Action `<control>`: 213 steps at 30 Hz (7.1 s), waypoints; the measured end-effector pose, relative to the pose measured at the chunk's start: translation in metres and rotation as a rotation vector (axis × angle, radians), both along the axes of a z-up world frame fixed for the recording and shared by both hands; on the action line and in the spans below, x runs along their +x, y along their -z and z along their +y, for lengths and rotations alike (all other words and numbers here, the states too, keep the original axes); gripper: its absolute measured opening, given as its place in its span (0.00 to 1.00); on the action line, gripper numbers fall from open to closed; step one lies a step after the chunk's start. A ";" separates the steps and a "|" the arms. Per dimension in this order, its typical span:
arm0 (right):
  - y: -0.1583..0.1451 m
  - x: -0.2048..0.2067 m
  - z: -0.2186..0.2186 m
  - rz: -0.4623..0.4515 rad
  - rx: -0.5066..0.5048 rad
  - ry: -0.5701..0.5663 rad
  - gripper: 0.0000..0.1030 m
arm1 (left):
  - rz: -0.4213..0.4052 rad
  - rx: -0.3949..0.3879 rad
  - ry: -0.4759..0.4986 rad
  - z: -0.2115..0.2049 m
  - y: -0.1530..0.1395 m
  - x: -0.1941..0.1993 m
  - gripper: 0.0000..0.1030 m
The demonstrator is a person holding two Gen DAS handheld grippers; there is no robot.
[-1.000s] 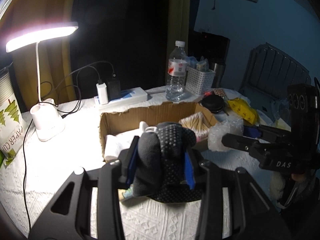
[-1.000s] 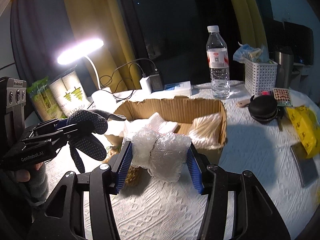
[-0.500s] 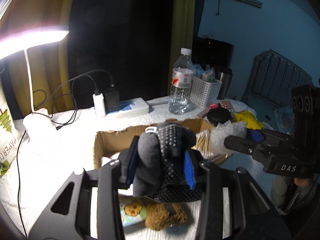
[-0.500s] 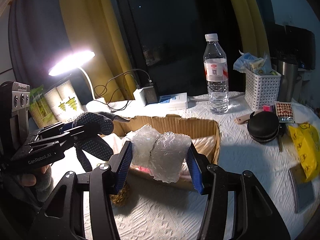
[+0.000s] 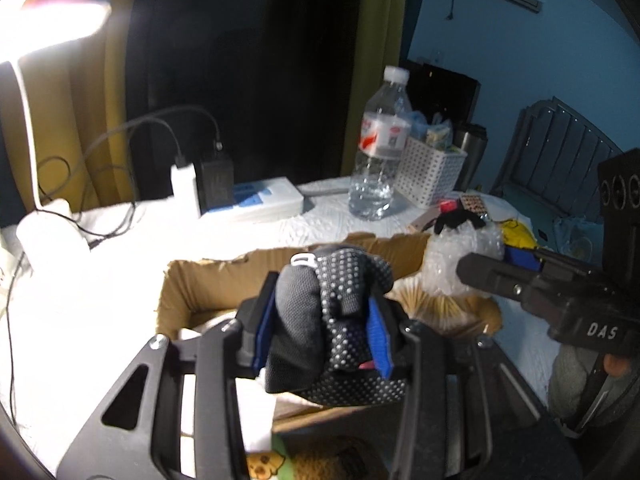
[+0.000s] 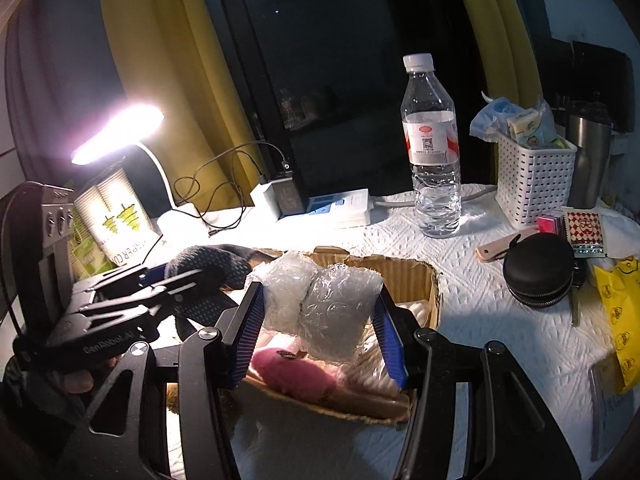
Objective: Organize soft objects
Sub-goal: 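Release the bubble wrap into the box with the right tool while the left tool drops the glove in, then grasp the duck picture card with the left tool while the right tool grasps the brown fuzzy ball, then carry the picture card and fuzzy ball over the box with both tools, then release the picture card into the box with the left tool while the right tool drops the fuzzy ball in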
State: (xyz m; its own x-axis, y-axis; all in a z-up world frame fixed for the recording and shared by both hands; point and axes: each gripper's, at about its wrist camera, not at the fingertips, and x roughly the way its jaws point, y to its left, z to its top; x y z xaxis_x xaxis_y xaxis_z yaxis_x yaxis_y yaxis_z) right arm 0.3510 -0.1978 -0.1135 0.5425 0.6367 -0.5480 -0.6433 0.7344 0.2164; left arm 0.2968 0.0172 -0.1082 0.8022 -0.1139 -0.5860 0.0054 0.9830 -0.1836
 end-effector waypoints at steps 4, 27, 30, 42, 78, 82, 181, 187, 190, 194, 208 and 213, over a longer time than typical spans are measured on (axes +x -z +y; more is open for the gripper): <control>0.006 0.010 0.003 0.014 -0.009 0.011 0.54 | 0.056 -0.032 0.006 0.002 0.014 0.016 0.51; -0.005 -0.020 0.011 -0.014 -0.053 0.036 0.66 | -0.005 -0.045 -0.008 0.016 -0.010 -0.024 0.75; -0.009 -0.033 0.015 -0.025 -0.055 0.033 0.66 | -0.017 -0.044 -0.013 0.019 -0.013 -0.037 0.75; -0.005 -0.077 0.034 -0.025 -0.073 0.015 0.66 | -0.041 -0.049 -0.033 0.041 -0.013 -0.086 0.75; 0.087 -0.093 0.097 0.181 -0.216 -0.078 0.70 | 0.077 -0.092 -0.089 0.085 0.050 -0.123 0.76; 0.085 -0.093 0.092 0.166 -0.215 -0.086 0.48 | 0.088 -0.075 -0.077 0.077 0.050 -0.117 0.76; -0.026 0.006 0.077 -0.073 -0.033 -0.083 0.44 | -0.061 -0.024 -0.084 0.053 0.000 0.001 0.90; -0.020 0.010 0.086 -0.059 -0.040 -0.103 0.44 | -0.052 -0.017 -0.118 0.062 0.003 -0.005 0.90; -0.018 0.010 0.092 -0.057 -0.044 -0.112 0.44 | -0.049 -0.017 -0.137 0.067 0.004 -0.009 0.90; -0.017 0.011 0.097 -0.058 -0.050 -0.110 0.54 | -0.045 -0.015 -0.160 0.074 0.005 -0.015 0.90; -0.031 -0.011 0.095 -0.087 -0.056 -0.092 0.61 | -0.094 -0.004 -0.168 0.076 -0.010 -0.045 0.90; -0.038 -0.026 0.090 -0.104 -0.051 -0.086 0.61 | -0.115 0.004 -0.162 0.071 -0.020 -0.061 0.90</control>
